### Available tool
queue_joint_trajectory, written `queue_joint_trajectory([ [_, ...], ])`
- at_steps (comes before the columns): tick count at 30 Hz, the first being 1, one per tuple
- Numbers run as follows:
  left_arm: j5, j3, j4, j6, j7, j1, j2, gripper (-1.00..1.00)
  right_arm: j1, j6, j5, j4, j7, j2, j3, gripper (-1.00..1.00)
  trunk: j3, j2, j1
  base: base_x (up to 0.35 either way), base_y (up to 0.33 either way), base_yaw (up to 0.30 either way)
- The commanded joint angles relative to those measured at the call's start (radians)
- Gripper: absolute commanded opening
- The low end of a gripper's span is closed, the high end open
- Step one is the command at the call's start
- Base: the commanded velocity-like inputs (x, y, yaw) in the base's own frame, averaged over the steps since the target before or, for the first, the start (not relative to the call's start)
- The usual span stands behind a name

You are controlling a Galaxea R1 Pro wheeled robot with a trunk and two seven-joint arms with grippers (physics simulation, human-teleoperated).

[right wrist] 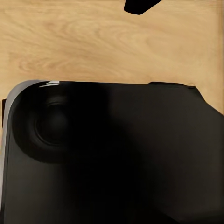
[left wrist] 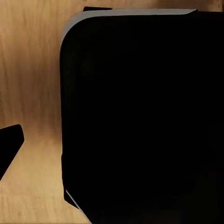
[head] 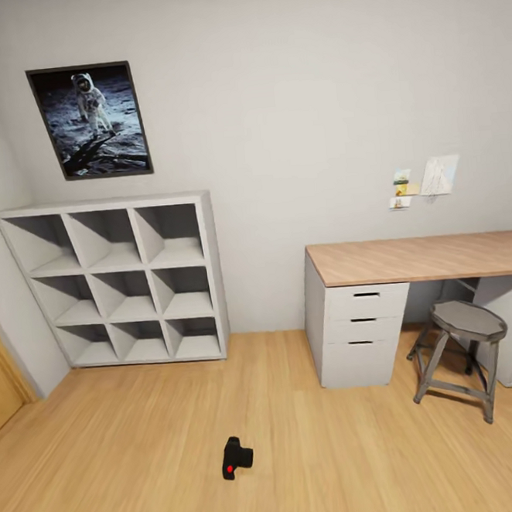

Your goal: Attach the digital camera to the camera tripod in the bedroom.

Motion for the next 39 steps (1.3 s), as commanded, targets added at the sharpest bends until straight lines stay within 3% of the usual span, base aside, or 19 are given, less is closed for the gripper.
queue_joint_trajectory([
  [1, 0.014, 0.001, 0.0, -0.003, 0.0, 0.0, 0.0, 1.0, 0.0, -0.003, 0.0, 0.0, -0.001, 0.0, -0.001, 1.0, -0.001, 0.0, 0.0, 0.0, 0.0, -0.299],
  [5, 0.06, -0.001, 0.001, -0.003, 0.0, 0.0, 0.001, 1.0, 0.0, -0.003, 0.0, 0.0, -0.001, 0.0, 0.0, 1.0, -0.001, 0.0, 0.0, 0.0, 0.0, -0.299],
  [7, 0.104, -0.002, 0.001, -0.003, 0.0, 0.0, 0.001, 1.0, 0.0, -0.003, 0.0, 0.0, 0.0, -0.001, 0.001, 1.0, -0.001, 0.0, 0.0, 0.0, 0.0, -0.299],
  [12, 0.136, -0.003, 0.001, -0.003, 0.0, 0.0, 0.002, 1.0, 0.0, -0.003, 0.004, 0.0, 0.0, 0.0, 0.003, 1.0, -0.001, 0.0, 0.0, 0.0, 0.0, -0.299],
  [39, 0.145, -0.003, 0.001, -0.002, 0.0, 0.0, 0.0, 1.0, 0.0, -0.003, 0.007, 0.0, 0.005, 0.0, 0.009, 1.0, -0.001, 0.0, 0.0, 0.0, 0.0, -0.299],
])
